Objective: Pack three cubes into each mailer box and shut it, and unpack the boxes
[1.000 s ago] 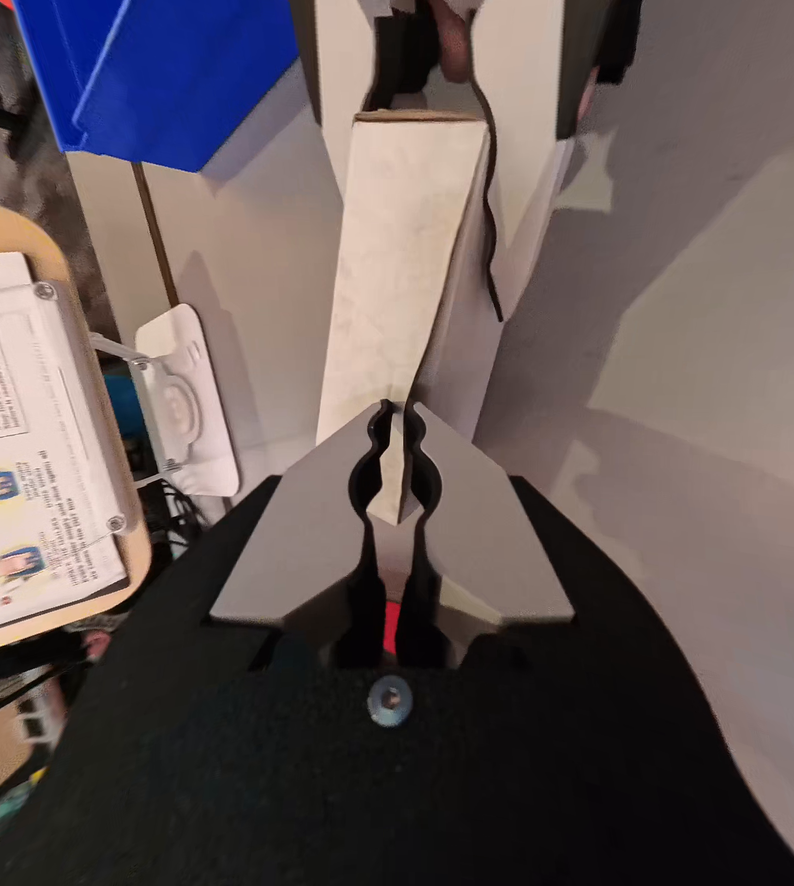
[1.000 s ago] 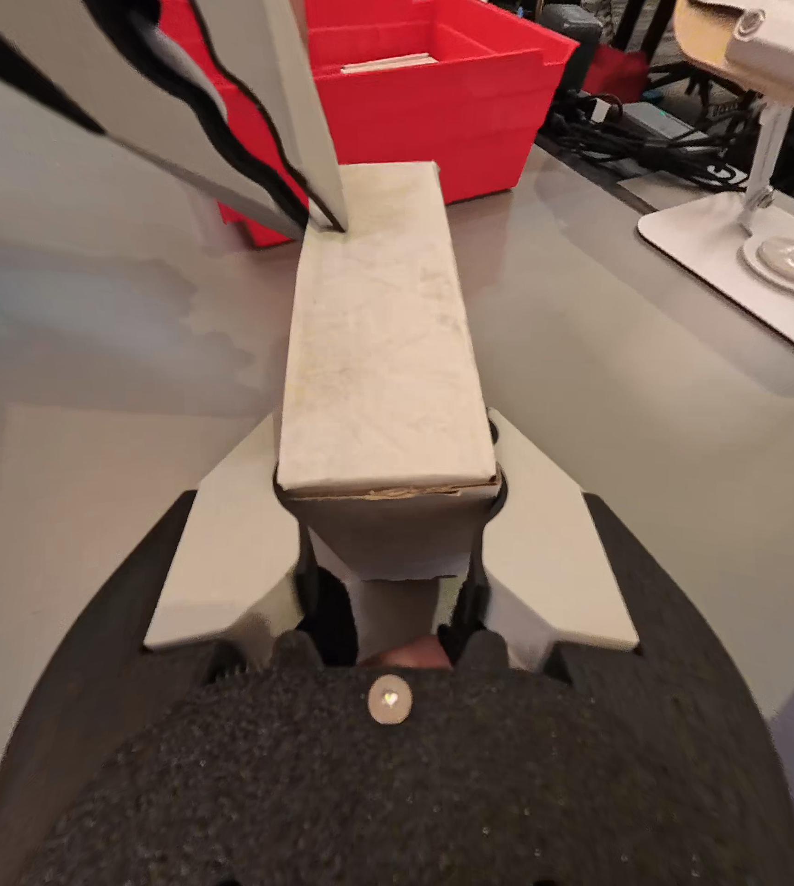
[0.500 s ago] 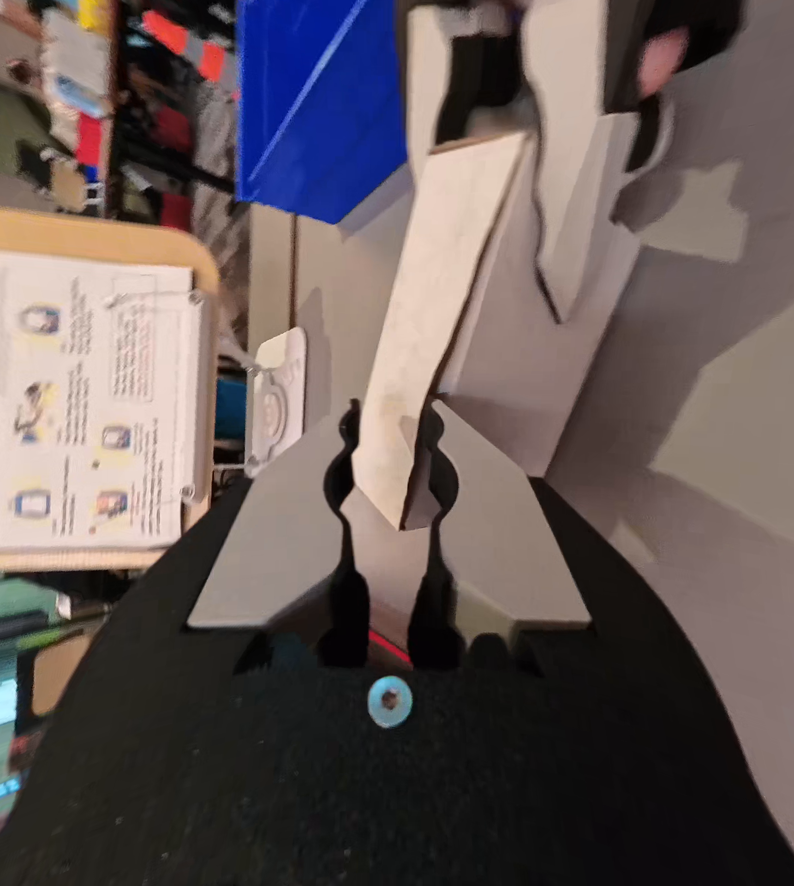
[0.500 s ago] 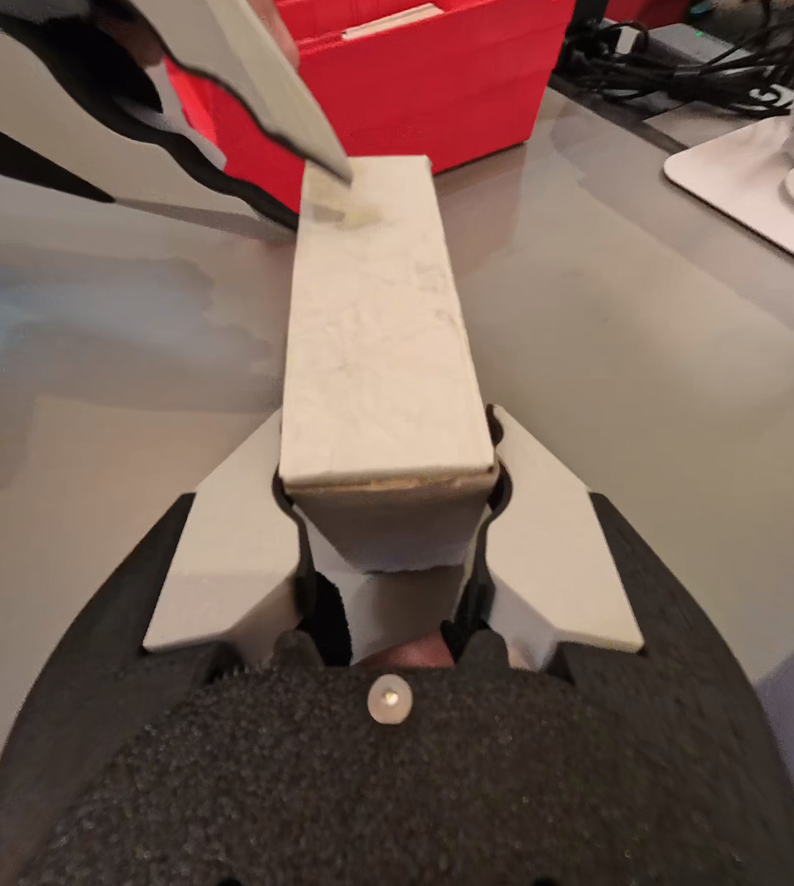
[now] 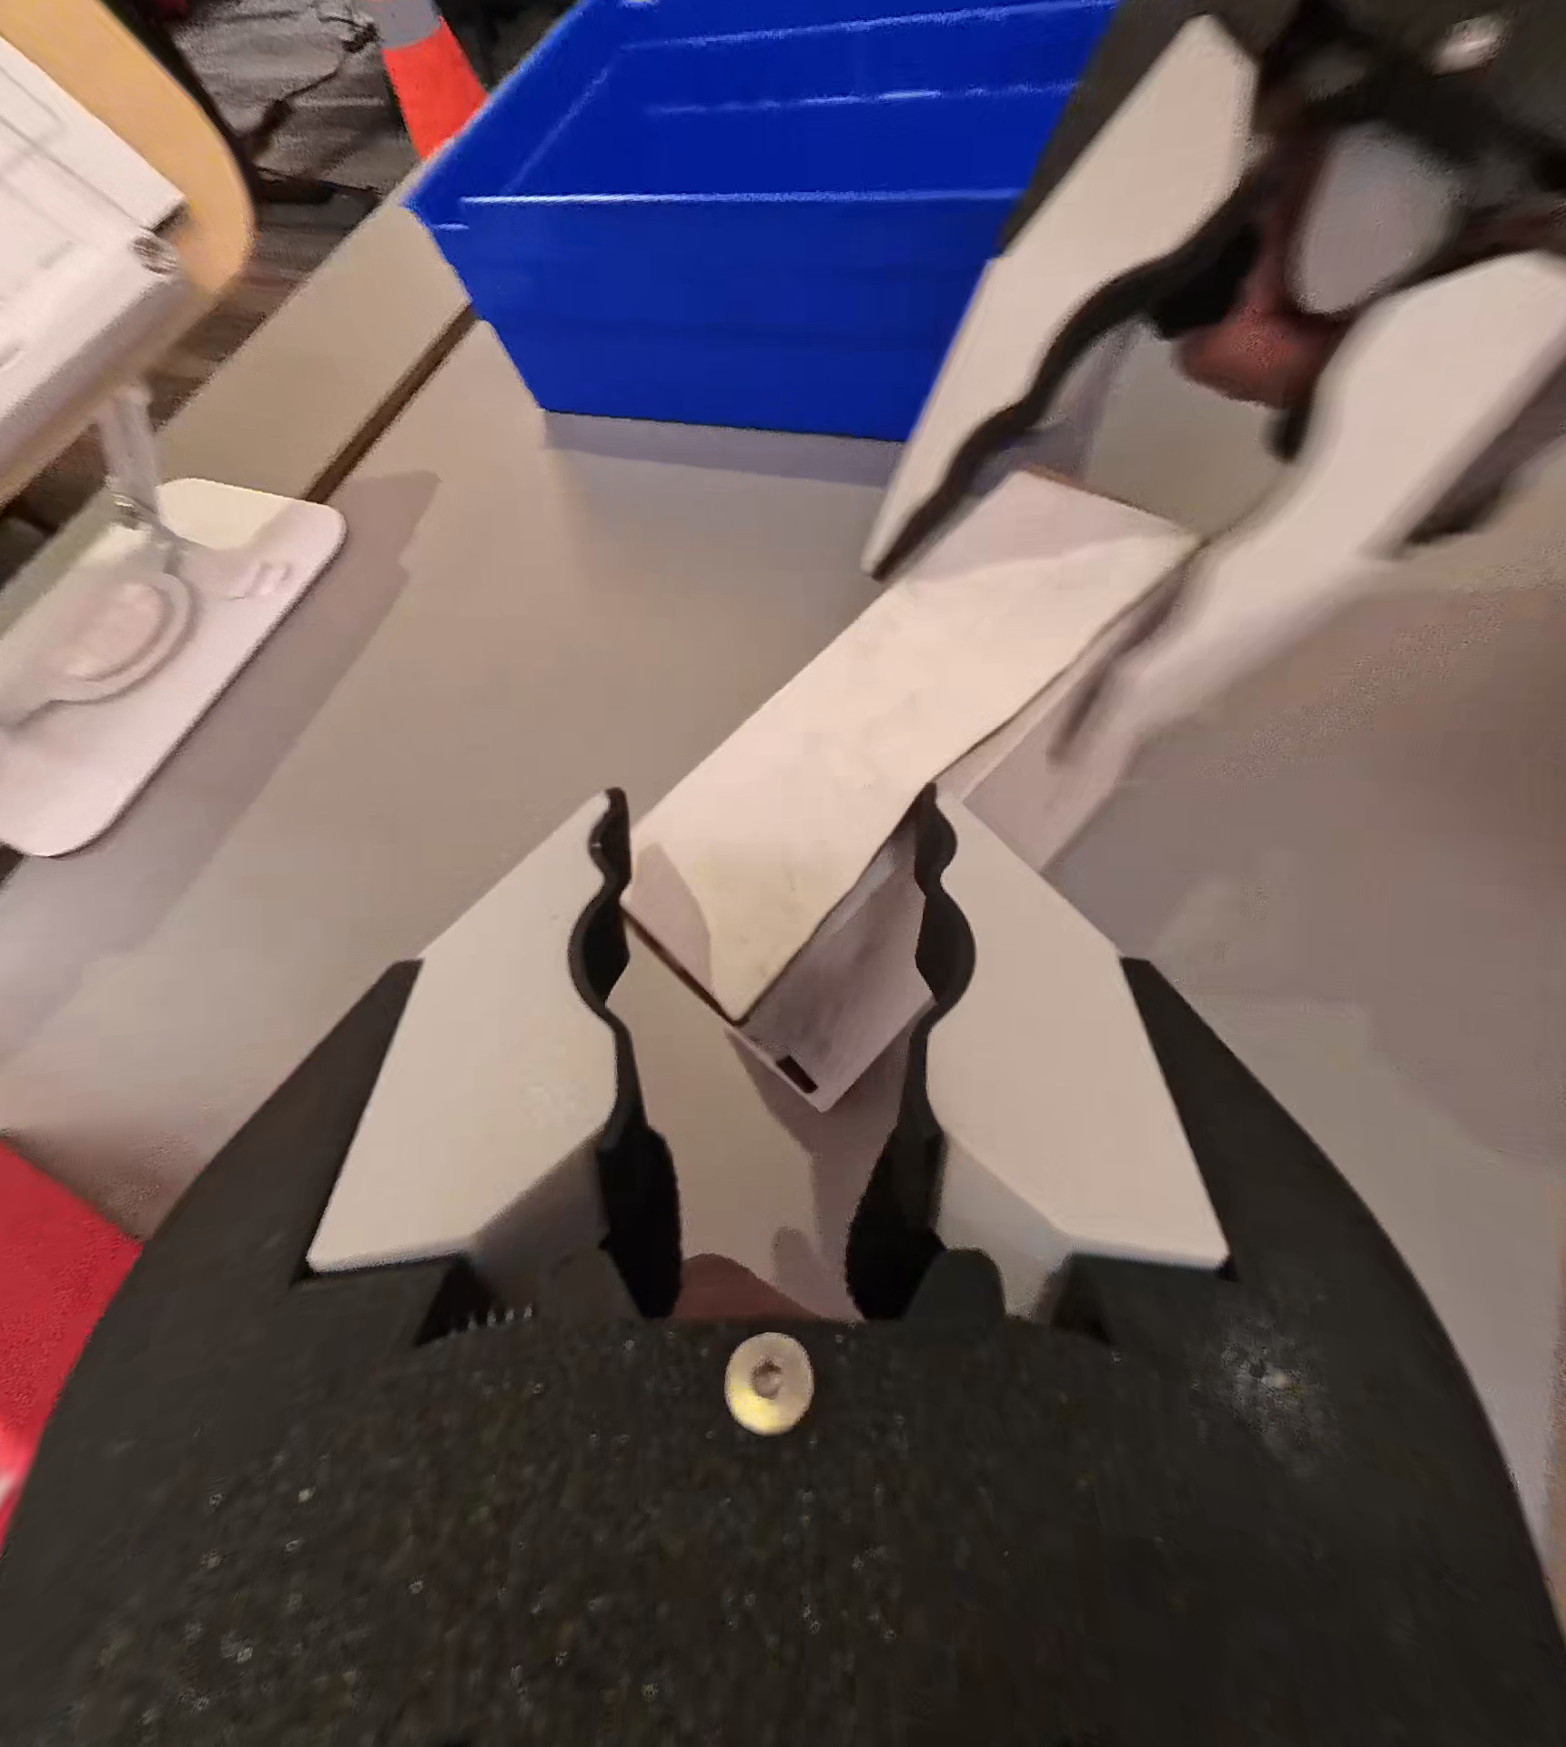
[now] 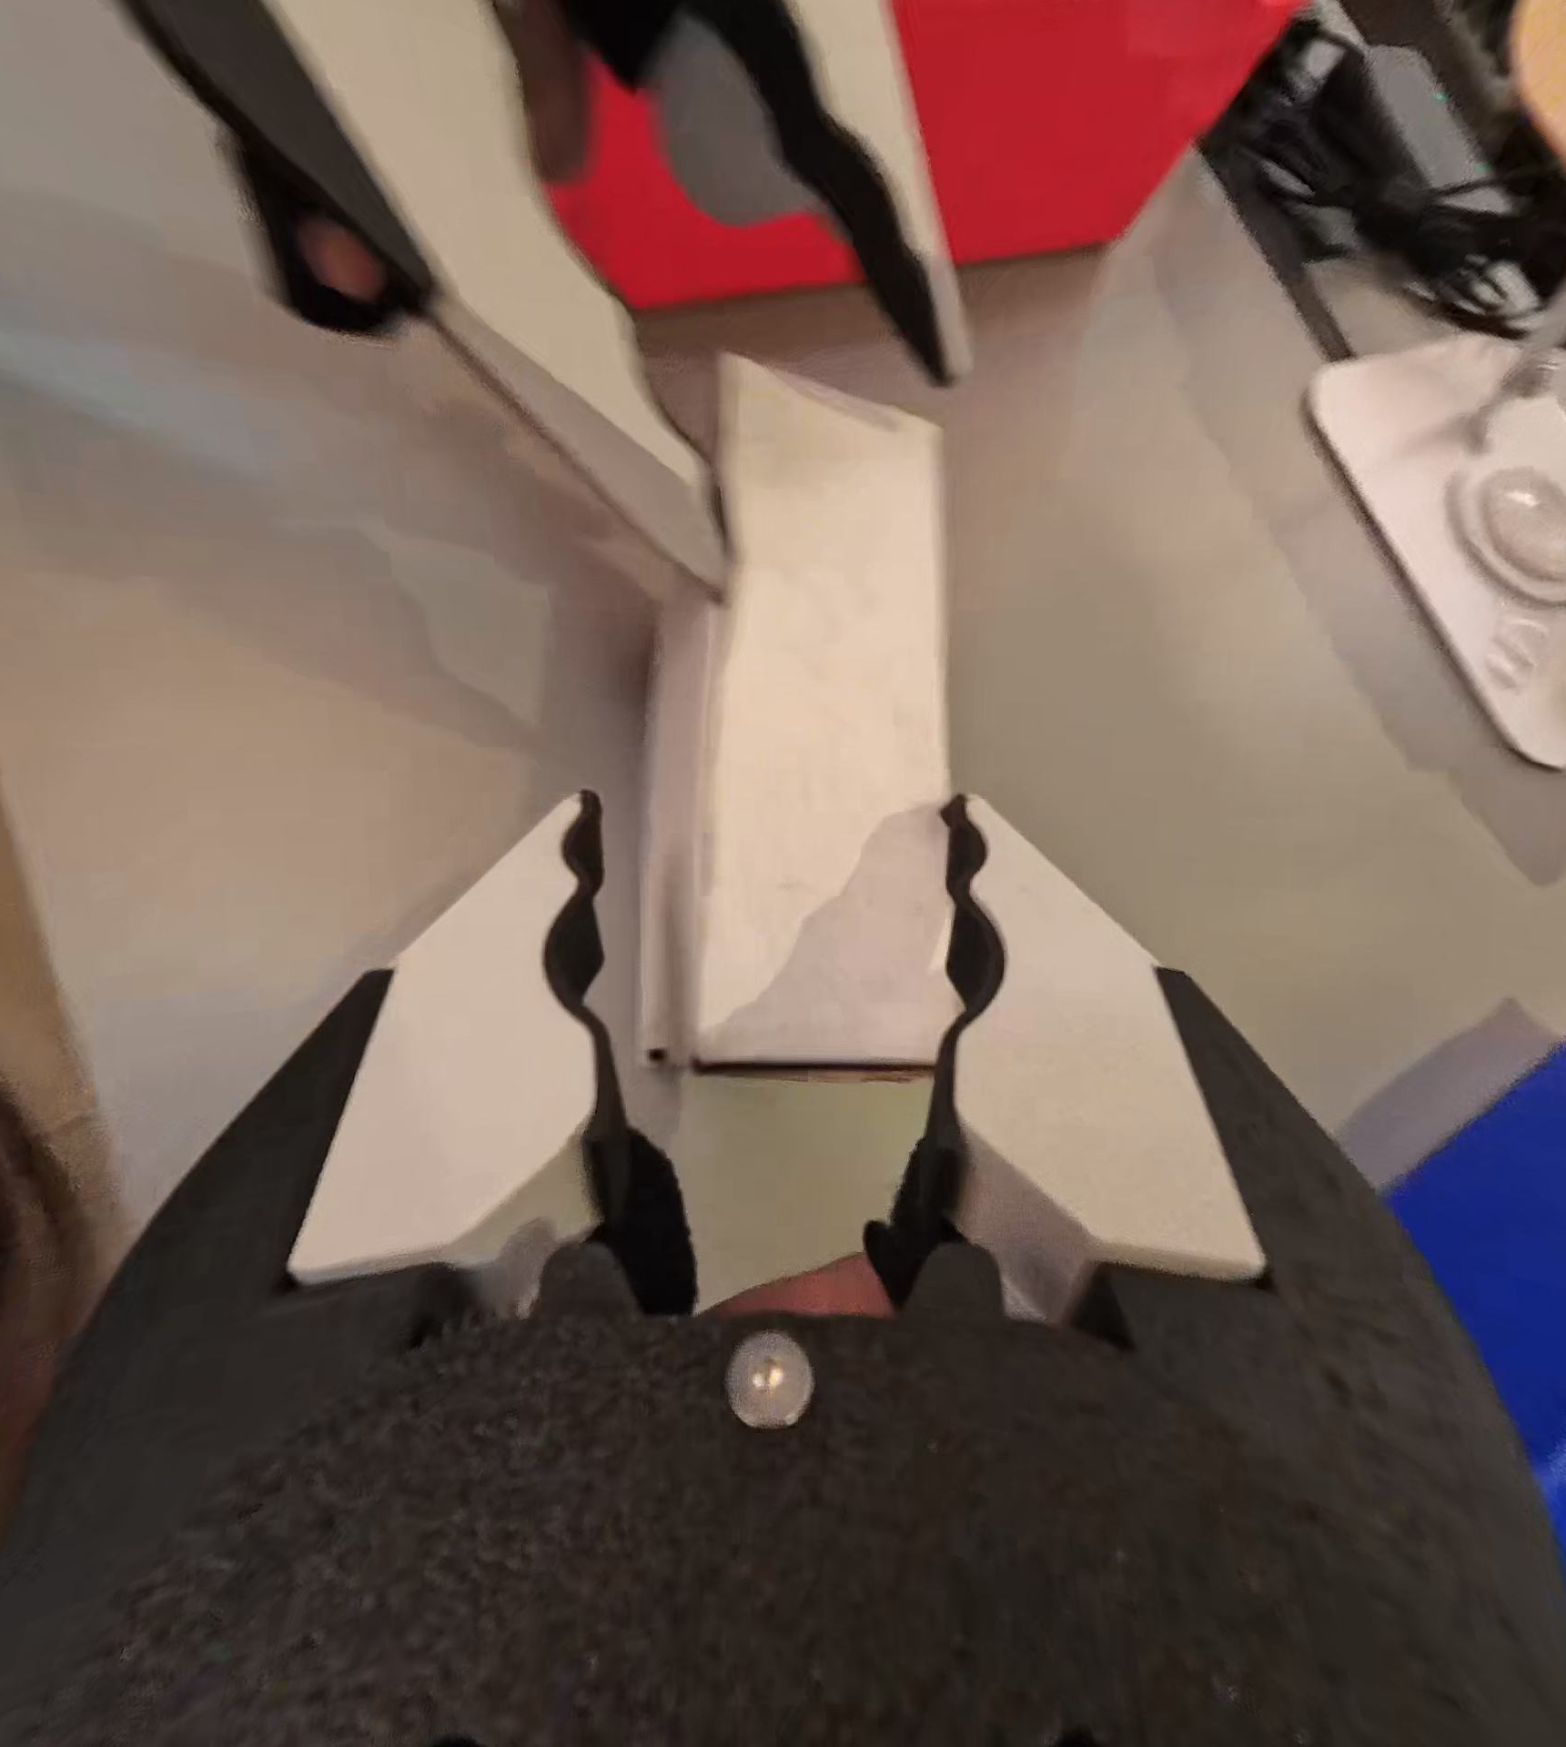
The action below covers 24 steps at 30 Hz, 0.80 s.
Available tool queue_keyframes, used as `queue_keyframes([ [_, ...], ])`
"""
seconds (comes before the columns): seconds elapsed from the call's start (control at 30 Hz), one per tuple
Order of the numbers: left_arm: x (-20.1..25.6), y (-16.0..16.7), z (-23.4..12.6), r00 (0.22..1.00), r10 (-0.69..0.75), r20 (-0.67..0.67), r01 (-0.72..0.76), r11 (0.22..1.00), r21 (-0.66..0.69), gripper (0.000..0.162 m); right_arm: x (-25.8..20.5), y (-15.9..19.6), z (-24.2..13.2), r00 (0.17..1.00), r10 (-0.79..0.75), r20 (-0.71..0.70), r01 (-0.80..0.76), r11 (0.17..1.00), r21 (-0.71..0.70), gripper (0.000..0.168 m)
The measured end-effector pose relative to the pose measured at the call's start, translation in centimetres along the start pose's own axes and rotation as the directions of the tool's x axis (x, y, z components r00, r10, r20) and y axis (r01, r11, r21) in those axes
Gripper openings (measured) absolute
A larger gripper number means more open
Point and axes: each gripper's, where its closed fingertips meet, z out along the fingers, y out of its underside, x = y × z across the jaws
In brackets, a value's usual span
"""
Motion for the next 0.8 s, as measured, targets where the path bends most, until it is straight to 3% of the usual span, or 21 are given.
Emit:
queue_keyframes([
  [0.03,1.1,0.2,-0.2,1.000,-0.007,-0.028,0.007,1.000,0.004,0.067,0.9,0.7,0.1,0.999,-0.020,-0.047,0.020,1.000,-0.013,0.064],
  [0.13,3.5,0.9,-1.5,0.998,-0.009,-0.064,0.012,0.999,0.034,0.071,2.4,2.5,-0.4,0.997,-0.033,-0.073,0.028,0.998,-0.064,0.064],
  [0.27,1.7,1.5,-3.1,0.999,-0.051,0.020,0.049,0.995,0.087,0.087,2.6,3.3,-1.1,0.988,-0.148,-0.038,0.145,0.987,-0.071,0.063],
  [0.4,1.3,2.5,-0.1,0.995,-0.095,-0.025,0.096,0.992,0.085,0.103,0.9,3.0,-1.4,0.962,-0.253,0.101,0.249,0.967,0.052,0.061],
  [0.5,3.6,2.8,2.1,0.987,-0.070,-0.148,0.086,0.991,0.105,0.093,0.7,2.9,-1.7,0.956,-0.243,0.165,0.233,0.969,0.080,0.059],
  [0.57,4.0,2.9,3.0,0.989,-0.053,-0.138,0.071,0.989,0.130,0.075,0.5,3.0,-2.2,0.958,-0.208,0.199,0.204,0.978,0.040,0.058],
  [0.63,4.3,2.5,3.5,0.989,-0.070,-0.127,0.091,0.981,0.174,0.073,-0.3,0.6,-3.5,0.961,-0.192,0.198,0.176,0.979,0.099,0.055],
  [0.7,4.4,2.4,3.8,0.990,-0.086,-0.110,0.106,0.976,0.190,0.071,-1.8,-2.9,-4.4,0.960,-0.227,0.166,0.192,0.960,0.203,0.040],
  [0.8,4.4,2.2,4.1,0.991,-0.090,-0.100,0.108,0.975,0.197,0.071,-3.8,-3.7,-1.8,0.934,-0.339,0.111,0.327,0.938,0.115,0.037],
])
